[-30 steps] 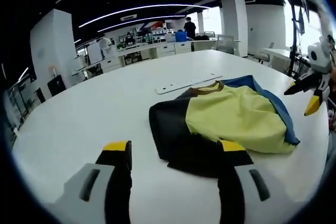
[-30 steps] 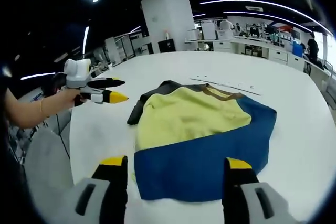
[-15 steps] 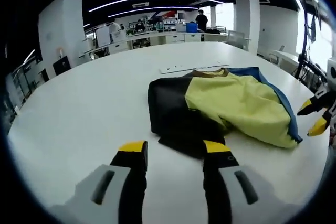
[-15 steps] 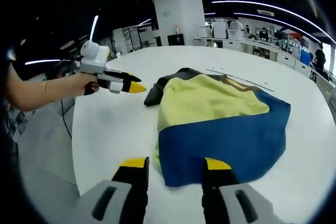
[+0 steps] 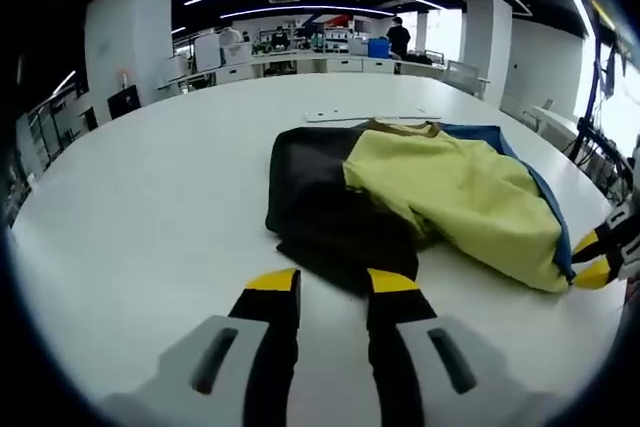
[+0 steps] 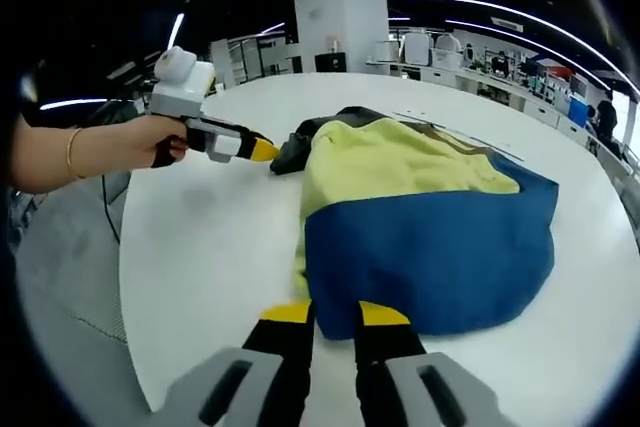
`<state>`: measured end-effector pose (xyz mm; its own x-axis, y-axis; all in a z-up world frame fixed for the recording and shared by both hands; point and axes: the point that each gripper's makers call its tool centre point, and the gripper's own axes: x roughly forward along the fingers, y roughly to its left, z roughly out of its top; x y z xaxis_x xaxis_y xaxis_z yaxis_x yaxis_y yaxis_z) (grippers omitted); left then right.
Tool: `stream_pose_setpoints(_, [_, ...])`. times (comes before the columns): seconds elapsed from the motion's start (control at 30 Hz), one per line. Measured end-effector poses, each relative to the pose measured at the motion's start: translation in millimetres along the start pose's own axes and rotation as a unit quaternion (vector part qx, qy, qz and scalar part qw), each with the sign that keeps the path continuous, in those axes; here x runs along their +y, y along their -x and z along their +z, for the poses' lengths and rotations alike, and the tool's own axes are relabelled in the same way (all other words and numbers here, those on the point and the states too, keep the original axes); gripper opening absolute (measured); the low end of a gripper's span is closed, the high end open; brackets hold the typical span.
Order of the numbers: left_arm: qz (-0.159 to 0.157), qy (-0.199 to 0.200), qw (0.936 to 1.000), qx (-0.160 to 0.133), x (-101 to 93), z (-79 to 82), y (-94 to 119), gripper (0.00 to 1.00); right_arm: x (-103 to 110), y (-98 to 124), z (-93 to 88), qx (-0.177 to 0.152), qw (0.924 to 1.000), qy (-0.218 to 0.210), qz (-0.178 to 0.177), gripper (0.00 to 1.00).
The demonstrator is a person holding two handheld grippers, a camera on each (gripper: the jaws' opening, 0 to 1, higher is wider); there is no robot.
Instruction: Fold the garment on the visible template until the final outline fits inside the template.
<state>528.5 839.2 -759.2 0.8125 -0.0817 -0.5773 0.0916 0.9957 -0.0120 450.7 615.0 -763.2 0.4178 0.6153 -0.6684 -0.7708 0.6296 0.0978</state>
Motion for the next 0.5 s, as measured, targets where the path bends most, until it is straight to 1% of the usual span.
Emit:
stream_pose_setpoints(0.03, [0.0,0.002,1.0,0.0,-0.6,-0.4,-0.4,0.22,-0.2,-0.8,-1.0,0.0,1.0,-0.005,-0.002,0.11])
stream_pose_setpoints(0.13, [0.002,0.009,0.9999,0.004,-2.5,-1.8,-3.4,0.21,0.0,-2.5,-3.5,0.001,1.0,-0.001,-0.007,0.09])
stream_pose_setpoints(0.27, [-0.002,0.011,0.9999,0.008,-6.6,-3.6,-5.9,0.16,-1.0,-5.7,-6.1,0.001,0.9999,0.009,-0.015,0.08])
stream_pose_setpoints(0.43, [0.004,0.016,0.9998,0.01,-4.9,-1.5,-7.9,0.14,-1.8,-6.7,-5.4,-0.004,0.9995,0.022,-0.021,0.06])
stream_pose_setpoints(0.5, [0.007,0.022,0.9997,0.01,-4.0,-1.6,-8.4,0.12,-2.2,-7.1,-5.2,-0.005,0.9995,0.021,-0.022,0.05])
